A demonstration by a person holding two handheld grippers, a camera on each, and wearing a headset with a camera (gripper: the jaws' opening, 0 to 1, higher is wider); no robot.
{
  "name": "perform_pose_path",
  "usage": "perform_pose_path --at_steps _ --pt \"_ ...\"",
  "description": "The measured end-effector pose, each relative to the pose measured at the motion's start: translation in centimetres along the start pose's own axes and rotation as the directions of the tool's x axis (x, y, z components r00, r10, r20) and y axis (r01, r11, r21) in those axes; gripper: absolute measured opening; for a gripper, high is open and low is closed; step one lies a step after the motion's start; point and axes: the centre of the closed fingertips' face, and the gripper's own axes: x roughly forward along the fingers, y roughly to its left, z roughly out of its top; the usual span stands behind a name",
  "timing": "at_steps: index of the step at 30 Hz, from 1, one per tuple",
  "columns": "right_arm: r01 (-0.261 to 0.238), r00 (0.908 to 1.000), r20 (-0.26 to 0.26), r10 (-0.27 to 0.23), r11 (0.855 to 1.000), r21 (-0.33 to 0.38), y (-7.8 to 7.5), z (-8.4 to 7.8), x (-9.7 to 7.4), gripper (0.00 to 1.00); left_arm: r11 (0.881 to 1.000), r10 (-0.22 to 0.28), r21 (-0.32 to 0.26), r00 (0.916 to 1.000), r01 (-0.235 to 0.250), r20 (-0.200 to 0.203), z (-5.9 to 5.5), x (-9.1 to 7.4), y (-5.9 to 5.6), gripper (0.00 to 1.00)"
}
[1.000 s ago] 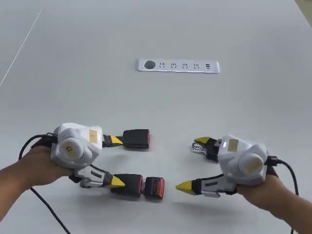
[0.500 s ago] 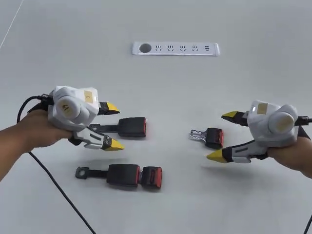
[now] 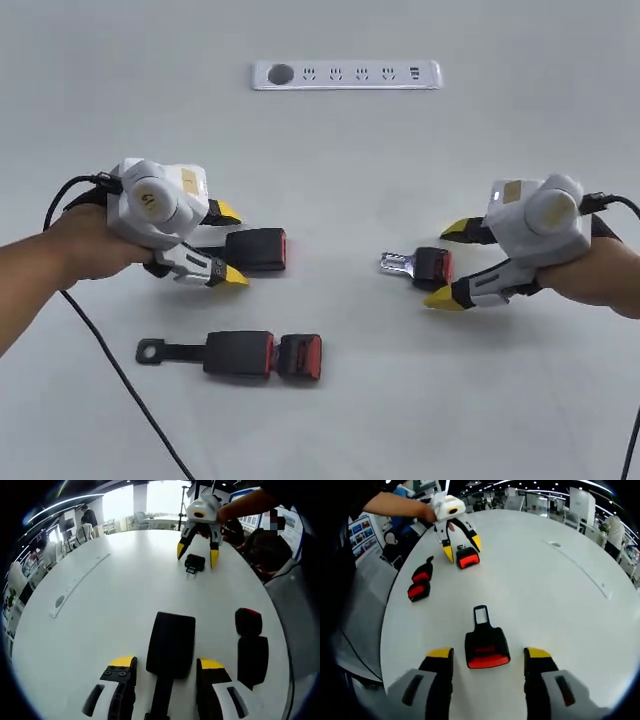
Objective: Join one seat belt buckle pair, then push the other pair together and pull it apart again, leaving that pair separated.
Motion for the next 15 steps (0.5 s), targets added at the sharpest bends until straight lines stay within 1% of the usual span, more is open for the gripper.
perform_pose_path --at_steps 1,2,3,4,5,6,7,9,10,11,15 --pt "-0.005 1.0 -0.003 0.005 1.0 -0.004 -0.06 0.01 -0.03 0.57 1.0 -0.002 -0.026 1.0 0.001 -0.007 -0.13 -0.07 -0.03 0.47" --pt "-0.01 0.9999 -0.005 0.01 1.0 -0.005 -0.01 0.01 -0.05 0.55 0.999 -0.003 -0.036 1.0 0.003 -0.003 -0.11 -0.11 0.07 0.47" --pt "-0.02 0.9997 -0.011 0.02 1.0 -0.011 0.11 -0.09 -0.1 0.52 0.999 -0.003 -0.033 1.0 0.003 -0.001 -0.1 -0.1 0.05 0.46" --pt "-0.029 0.9995 -0.016 0.029 0.999 -0.022 0.26 -0.11 -0.1 0.49 1.0 0.0 -0.016 1.0 0.0 -0.004 -0.15 -0.13 0.15 0.45" --pt "-0.027 0.9993 -0.027 0.026 0.998 -0.049 0.22 -0.29 -0.07 0.47 1.0 -0.006 -0.015 1.0 0.006 -0.005 -0.1 -0.16 0.07 0.45" --pt "-0.009 0.9989 -0.047 0.005 0.996 -0.093 -0.21 -0.46 -0.11 0.45 1.0 -0.008 -0.005 0.9999 0.008 -0.006 -0.1 -0.13 0.07 0.44" --pt "0.002 0.9978 -0.066 -0.01 0.993 -0.115 -0.37 -0.67 -0.15 0.42 1.0 -0.015 0.005 0.9998 0.015 -0.008 -0.06 -0.12 -0.03 0.42" --pt "-0.007 0.9977 -0.067 -0.001 0.994 -0.11 -0.15 -0.54 0.0 0.4 0.998 -0.044 0.042 0.9989 0.045 -0.012 0.1 -0.04 -0.45 0.38" --pt "-0.008 0.9976 -0.069 0.001 0.994 -0.106 -0.18 -0.53 -0.02 0.38 0.997 -0.051 0.051 0.9986 0.052 -0.013 0.11 0.0 -0.55 0.35" --pt "-0.014 0.9974 -0.072 0.006 0.994 -0.108 -0.16 -0.57 -0.01 0.36 0.997 -0.05 0.056 0.9986 0.051 -0.019 0.09 0.0 -0.45 0.34" --pt "-0.019 0.9953 -0.096 0.008 0.992 -0.123 -0.4 -0.76 -0.01 0.35 0.994 -0.068 0.081 0.9971 0.071 -0.034 0.07 0.05 -0.34 0.33"
